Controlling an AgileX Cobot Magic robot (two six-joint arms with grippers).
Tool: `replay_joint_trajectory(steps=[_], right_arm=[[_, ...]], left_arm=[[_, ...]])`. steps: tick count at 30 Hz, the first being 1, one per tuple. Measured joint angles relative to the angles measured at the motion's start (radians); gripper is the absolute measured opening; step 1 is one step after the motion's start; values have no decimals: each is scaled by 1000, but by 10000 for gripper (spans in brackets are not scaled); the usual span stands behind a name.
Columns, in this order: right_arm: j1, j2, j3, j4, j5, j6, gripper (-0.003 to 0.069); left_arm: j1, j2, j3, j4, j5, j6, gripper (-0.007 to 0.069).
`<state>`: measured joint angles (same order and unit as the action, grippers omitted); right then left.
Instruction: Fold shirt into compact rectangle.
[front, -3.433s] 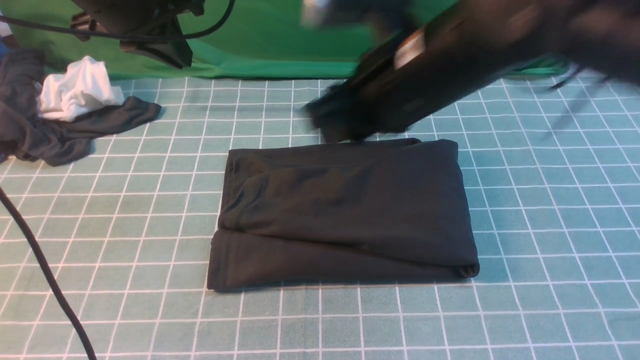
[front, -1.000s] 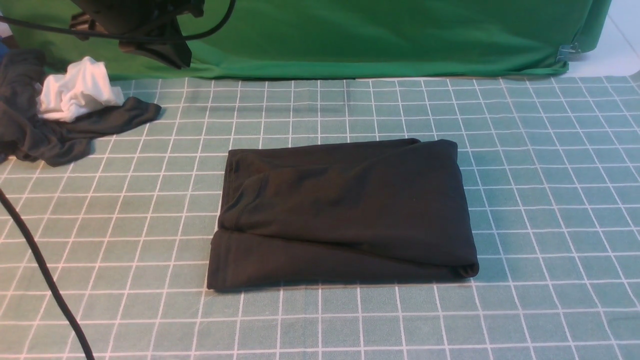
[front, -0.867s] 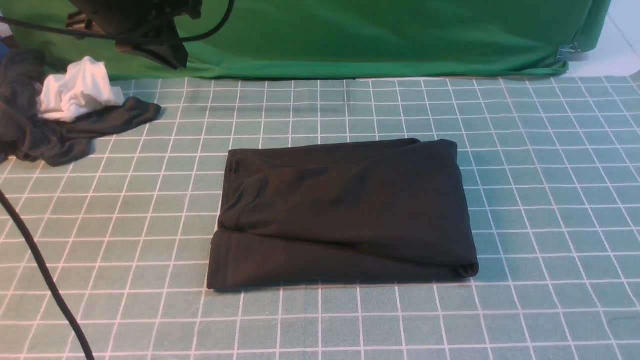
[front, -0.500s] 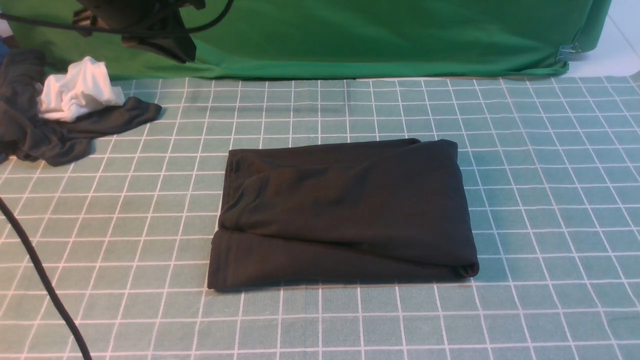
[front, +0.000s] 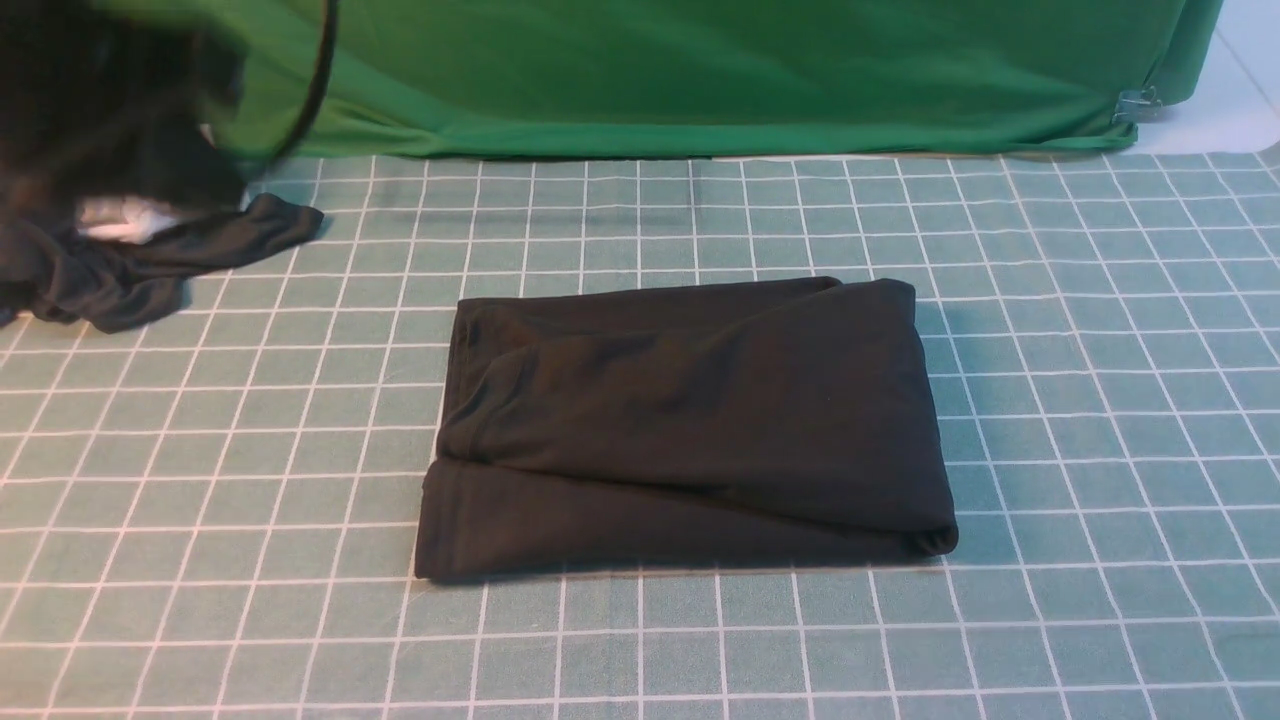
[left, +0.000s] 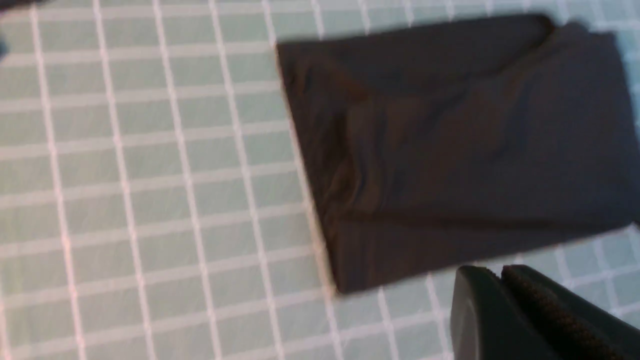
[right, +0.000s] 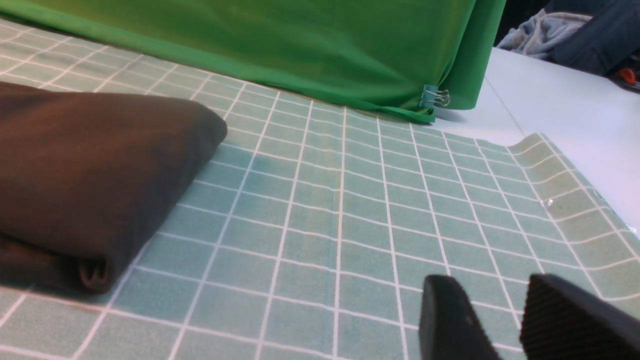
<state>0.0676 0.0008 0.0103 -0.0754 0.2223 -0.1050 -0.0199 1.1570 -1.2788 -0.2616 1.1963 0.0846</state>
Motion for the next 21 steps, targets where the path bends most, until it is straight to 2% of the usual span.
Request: replay_joint_trajectory(steps=[4,7,14,21], right_arm=[[0,0,0,0,7,3,229],[0,0,0,0,14,49,235],[0,0,0,1,18,76,236],[0,0,0,1,18,78,237]], left_arm=[[0,-208,237,13,-81,0,12],[0,-384,403,-20,-167,-1,12],[0,-638,637,-85,-310,24,12],[0,-732,744,-152,-688,19,12]])
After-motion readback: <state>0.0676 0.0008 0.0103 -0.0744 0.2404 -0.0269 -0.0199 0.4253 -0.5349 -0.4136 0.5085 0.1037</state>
